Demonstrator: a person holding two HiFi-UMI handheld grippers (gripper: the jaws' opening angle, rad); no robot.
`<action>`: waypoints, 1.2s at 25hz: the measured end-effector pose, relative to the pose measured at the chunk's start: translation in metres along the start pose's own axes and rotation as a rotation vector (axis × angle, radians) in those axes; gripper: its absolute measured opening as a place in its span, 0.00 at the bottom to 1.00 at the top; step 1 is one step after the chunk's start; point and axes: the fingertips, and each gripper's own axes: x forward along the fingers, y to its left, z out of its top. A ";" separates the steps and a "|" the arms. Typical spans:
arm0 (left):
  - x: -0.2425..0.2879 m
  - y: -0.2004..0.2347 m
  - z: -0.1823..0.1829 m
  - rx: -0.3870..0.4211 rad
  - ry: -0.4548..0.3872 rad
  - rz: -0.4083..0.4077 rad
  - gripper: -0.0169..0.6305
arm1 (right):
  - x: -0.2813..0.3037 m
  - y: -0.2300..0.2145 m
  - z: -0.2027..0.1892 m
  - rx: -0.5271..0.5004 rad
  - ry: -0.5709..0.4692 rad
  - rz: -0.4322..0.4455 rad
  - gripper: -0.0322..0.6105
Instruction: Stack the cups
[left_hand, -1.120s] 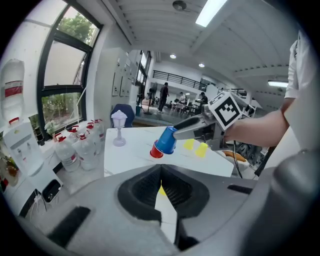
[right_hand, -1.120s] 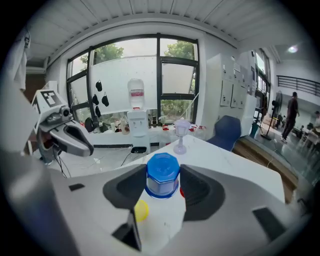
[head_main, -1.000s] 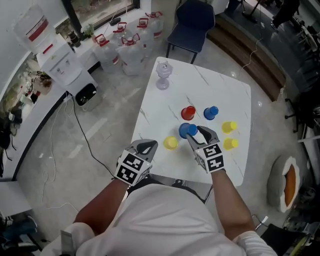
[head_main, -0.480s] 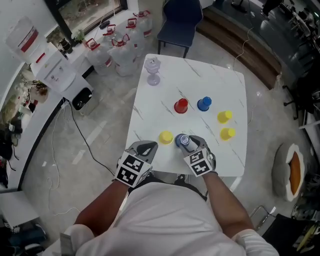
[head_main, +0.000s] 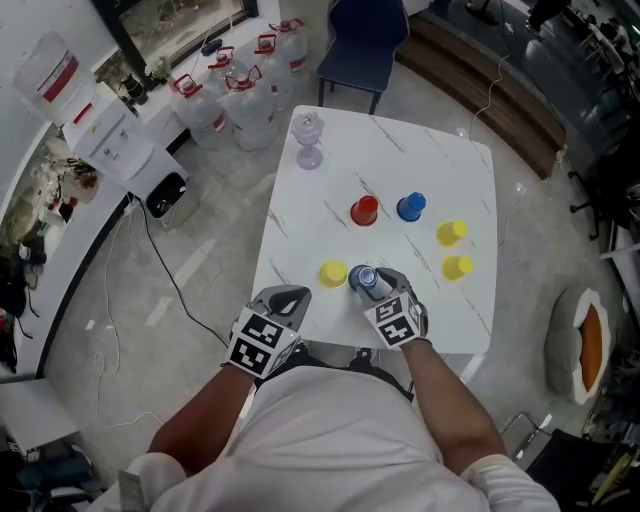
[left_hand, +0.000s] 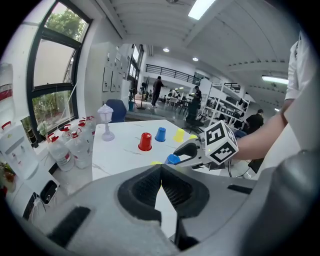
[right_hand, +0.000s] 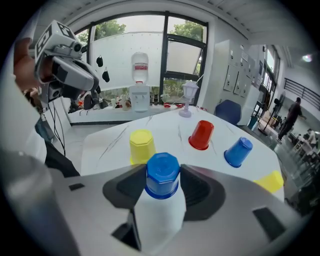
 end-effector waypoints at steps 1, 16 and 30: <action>0.000 0.000 -0.001 -0.002 0.002 0.000 0.04 | 0.001 0.001 0.000 -0.001 0.004 0.003 0.39; -0.007 0.019 0.003 -0.040 -0.032 0.081 0.04 | 0.018 -0.092 0.072 0.127 -0.137 -0.041 0.42; -0.034 0.030 -0.012 -0.124 -0.038 0.194 0.04 | 0.090 -0.129 0.081 0.102 -0.013 -0.026 0.44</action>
